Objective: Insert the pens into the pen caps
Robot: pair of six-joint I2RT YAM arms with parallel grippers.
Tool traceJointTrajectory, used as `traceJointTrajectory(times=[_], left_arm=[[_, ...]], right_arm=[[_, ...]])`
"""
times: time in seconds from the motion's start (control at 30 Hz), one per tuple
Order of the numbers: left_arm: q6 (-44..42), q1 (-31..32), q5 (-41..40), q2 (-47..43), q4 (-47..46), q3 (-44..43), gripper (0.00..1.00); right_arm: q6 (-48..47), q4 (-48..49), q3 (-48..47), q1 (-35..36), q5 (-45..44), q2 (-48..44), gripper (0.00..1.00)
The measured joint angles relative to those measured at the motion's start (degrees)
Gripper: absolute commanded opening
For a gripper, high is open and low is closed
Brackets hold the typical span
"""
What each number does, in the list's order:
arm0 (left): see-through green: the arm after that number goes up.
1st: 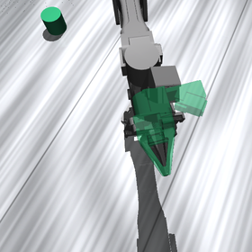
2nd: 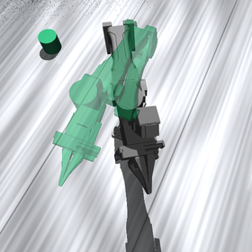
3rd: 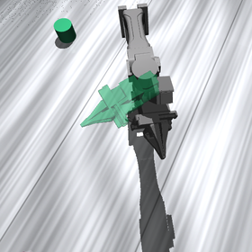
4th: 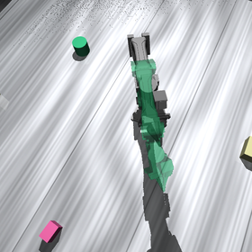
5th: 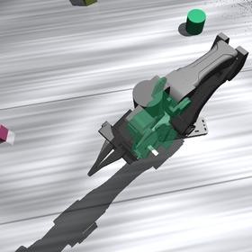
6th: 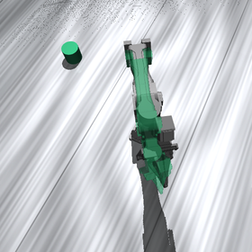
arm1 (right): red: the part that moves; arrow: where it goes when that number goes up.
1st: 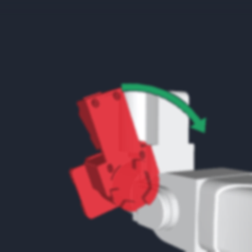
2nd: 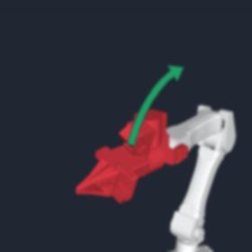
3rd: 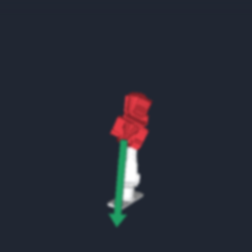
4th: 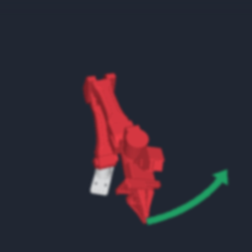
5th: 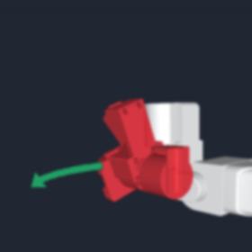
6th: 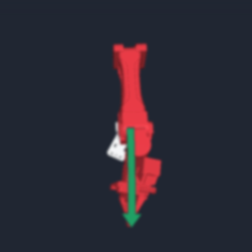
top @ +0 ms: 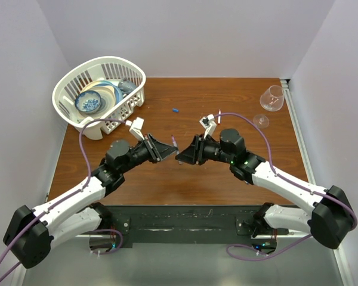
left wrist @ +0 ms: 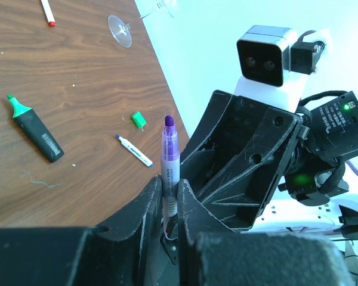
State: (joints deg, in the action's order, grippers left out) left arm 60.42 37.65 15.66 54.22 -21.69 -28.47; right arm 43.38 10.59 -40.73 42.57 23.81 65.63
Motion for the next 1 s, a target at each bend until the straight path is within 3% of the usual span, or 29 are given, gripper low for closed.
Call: traceJointTrajectory(times=[0.1, 0.2, 0.23, 0.3, 0.33, 0.43, 0.47, 0.6, 0.77, 1.0], left_arm=[[-0.02, 0.00, -0.26, -0.33, 0.24, 0.00, 0.00], [-0.17, 0.00, -0.61, -0.33, 0.52, 0.00, 0.00], [0.00, 0.00, -0.66, -0.33, 0.63, 0.00, 0.00], [-0.04, 0.00, -0.70, -0.33, 0.52, 0.00, 0.18], [-0.04, 0.00, -0.76, -0.33, 0.52, 0.00, 0.43], [-0.02, 0.00, -1.27, -0.61, 0.79, 0.00, 0.66], [-0.31, 0.00, -1.68, -0.98, 1.36, -0.02, 0.70], [-1.95, 0.04, -7.67, -4.35, 10.64, -2.08, 0.74], [-6.45, -0.13, -23.56, -5.16, 30.53, -11.67, 0.76], [-30.42, -0.50, -38.34, 3.52, 46.86, -23.63, 0.78]], right_arm=[[0.31, 0.76, 0.00, 0.20, 0.02, 0.22, 0.27], [0.46, 1.53, 0.00, 0.26, 0.96, 0.74, 0.00], [0.44, 1.95, 0.00, 0.28, 1.42, 0.87, 0.00], [0.39, 2.36, 0.00, 0.31, 1.73, 1.07, 0.00], [0.46, 2.47, 0.00, 0.28, 1.86, 1.11, 0.00], [0.46, 2.49, 0.02, 0.31, 1.68, 1.03, 0.00], [0.44, 2.32, 0.13, 0.28, 1.38, 0.87, 0.00], [-0.42, -1.07, 0.61, 0.31, -0.98, -1.97, 0.00], [-2.97, -6.12, 0.63, 0.31, -4.83, -7.61, 0.00], [-7.65, -13.22, 0.72, 0.28, -8.52, -17.35, 0.00]])
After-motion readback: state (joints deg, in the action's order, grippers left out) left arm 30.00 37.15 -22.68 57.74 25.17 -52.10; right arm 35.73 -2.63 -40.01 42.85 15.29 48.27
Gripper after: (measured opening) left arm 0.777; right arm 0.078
